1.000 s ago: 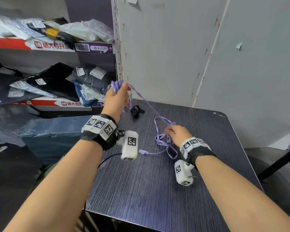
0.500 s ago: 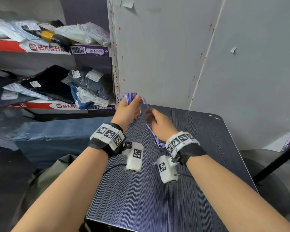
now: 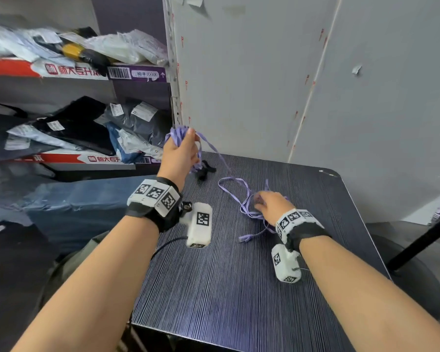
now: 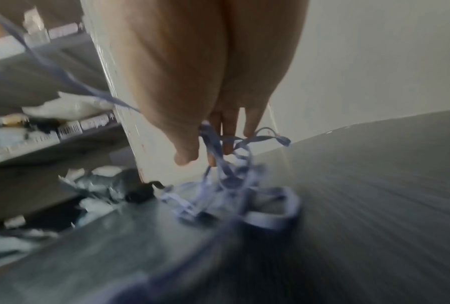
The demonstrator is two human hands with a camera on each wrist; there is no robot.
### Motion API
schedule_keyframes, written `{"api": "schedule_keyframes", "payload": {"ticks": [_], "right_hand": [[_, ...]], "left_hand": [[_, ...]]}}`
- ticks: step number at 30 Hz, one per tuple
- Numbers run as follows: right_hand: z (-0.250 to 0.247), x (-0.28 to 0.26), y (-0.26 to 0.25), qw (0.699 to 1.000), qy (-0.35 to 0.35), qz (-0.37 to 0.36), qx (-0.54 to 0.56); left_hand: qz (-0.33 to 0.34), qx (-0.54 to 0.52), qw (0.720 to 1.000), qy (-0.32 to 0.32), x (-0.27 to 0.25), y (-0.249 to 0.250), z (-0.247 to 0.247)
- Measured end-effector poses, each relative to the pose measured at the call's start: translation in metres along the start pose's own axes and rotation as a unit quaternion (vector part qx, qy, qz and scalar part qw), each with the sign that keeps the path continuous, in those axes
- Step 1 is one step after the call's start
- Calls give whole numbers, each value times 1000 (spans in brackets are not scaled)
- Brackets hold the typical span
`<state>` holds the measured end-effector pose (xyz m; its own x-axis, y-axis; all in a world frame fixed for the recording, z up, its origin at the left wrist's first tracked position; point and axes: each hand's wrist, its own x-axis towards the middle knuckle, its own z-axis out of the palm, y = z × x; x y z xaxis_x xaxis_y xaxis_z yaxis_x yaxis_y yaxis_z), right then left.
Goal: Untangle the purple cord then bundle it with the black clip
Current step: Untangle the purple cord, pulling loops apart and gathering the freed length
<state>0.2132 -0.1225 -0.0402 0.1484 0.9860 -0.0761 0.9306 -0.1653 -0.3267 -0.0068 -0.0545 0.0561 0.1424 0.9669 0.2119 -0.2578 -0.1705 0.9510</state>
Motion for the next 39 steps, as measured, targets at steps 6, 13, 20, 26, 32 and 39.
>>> {"api": "schedule_keyframes", "payload": {"ticks": [6,13,20,26,32,39], "right_hand": [[-18,4,-50,973,84,-101,192],[-30,2,-65,933,197,-78,292],[-61,26,-63,915,352,-114,158],[-45,33,-61,983,159,-91,28],[1,16,-52,988,-28,-72,133],[22,12,-41,992,-76,-97,-23]], "left_hand": [[-12,17,999,-50,-6,-12,14],[-51,-26,994,-88,-6,-10,9],[-121,48,961,-243,-16,-17,7],[-120,77,956,-257,-27,-13,16],[-104,-34,982,-152,-13,-10,5],[-58,-89,993,-49,-1,-9,-5]]}}
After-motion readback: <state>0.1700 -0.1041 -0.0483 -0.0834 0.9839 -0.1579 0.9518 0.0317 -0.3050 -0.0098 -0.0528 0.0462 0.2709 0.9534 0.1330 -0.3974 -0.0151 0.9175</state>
